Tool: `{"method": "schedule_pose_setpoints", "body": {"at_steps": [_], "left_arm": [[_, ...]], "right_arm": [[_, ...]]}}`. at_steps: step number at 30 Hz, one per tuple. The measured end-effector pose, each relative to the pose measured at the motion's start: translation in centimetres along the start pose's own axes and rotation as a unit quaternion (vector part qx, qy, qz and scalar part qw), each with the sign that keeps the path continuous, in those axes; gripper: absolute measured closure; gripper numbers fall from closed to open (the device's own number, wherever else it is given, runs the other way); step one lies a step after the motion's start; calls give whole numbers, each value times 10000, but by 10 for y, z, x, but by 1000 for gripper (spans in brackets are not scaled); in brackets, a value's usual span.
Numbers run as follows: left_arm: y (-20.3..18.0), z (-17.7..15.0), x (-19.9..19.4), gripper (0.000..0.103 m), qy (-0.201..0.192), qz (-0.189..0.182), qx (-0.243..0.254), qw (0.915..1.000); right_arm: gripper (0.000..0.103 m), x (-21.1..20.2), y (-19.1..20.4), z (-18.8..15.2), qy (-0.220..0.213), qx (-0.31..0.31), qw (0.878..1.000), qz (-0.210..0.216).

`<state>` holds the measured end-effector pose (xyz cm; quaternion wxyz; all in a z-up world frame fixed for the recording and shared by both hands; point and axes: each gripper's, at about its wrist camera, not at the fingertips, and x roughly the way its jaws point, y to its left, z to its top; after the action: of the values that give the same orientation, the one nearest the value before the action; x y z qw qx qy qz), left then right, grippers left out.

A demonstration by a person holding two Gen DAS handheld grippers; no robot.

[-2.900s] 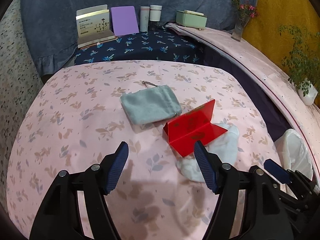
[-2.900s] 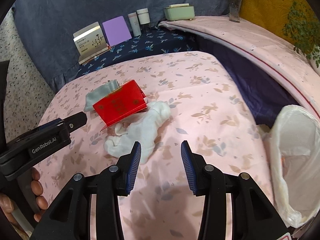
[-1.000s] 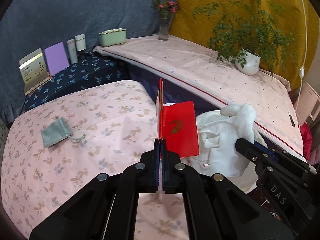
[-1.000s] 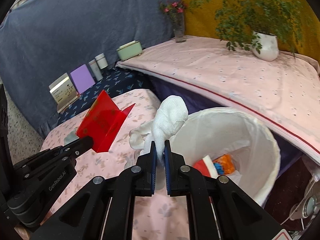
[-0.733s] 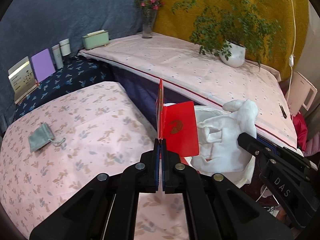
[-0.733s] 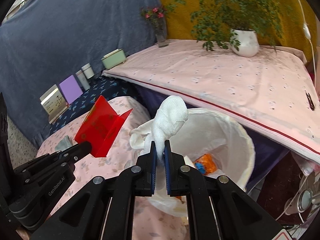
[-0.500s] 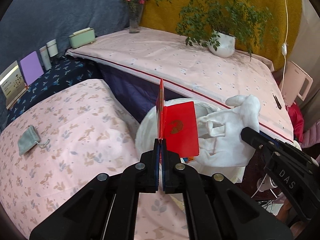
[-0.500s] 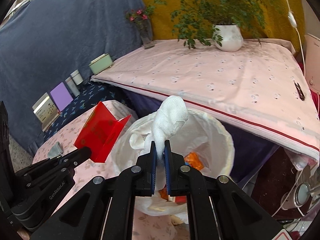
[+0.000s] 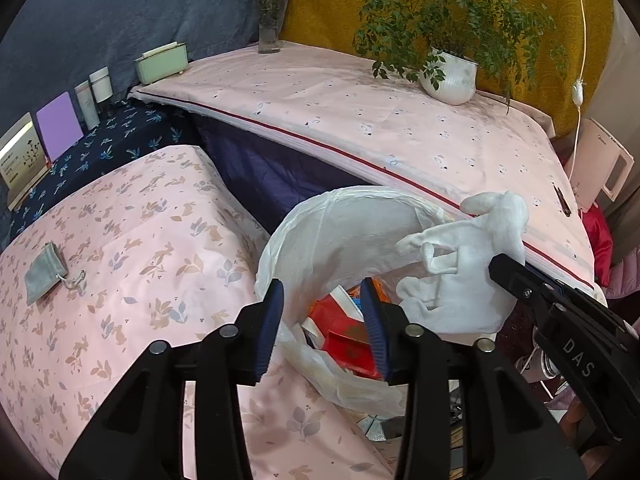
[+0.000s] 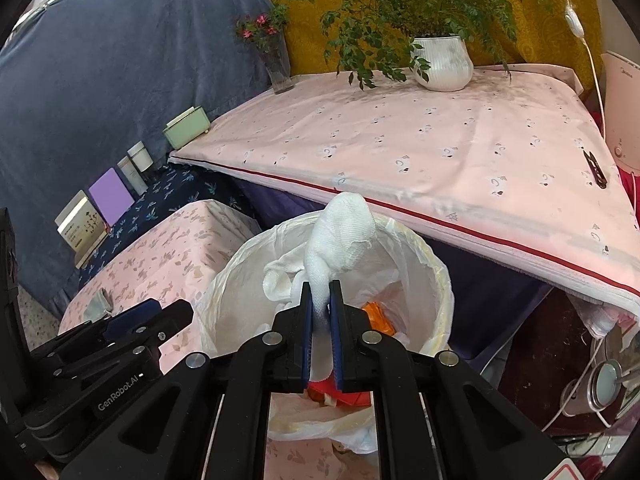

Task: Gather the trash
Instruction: 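Carry folder and cloth over the wastebasket and open both grippers to drop them, then move both grippers back to the grey pouch on the bed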

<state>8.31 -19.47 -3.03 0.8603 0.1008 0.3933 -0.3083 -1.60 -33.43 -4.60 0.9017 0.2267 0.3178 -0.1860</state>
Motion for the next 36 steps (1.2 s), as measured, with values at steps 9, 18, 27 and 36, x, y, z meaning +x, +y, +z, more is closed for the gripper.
{"method": "schedule_pose_setpoints", "body": {"at_steps": [9,18,27,36], "left_arm": [[18,-1,-5,57,-49,164,-143,9998],[35,-6,-12,57,-56,266,-315,9991],[57,-14,-27,56,-127,378,-534,9978],[85,-21,-42,56,-203,526,-805,9952]], "right_arm": [[76,3,20,2,-57,-107,9999,94],[67,-2,34,0,-70,-186,9997,125],[67,-10,61,-4,-78,-436,9987,237],[67,-13,88,-10,-59,-687,9969,368]]}}
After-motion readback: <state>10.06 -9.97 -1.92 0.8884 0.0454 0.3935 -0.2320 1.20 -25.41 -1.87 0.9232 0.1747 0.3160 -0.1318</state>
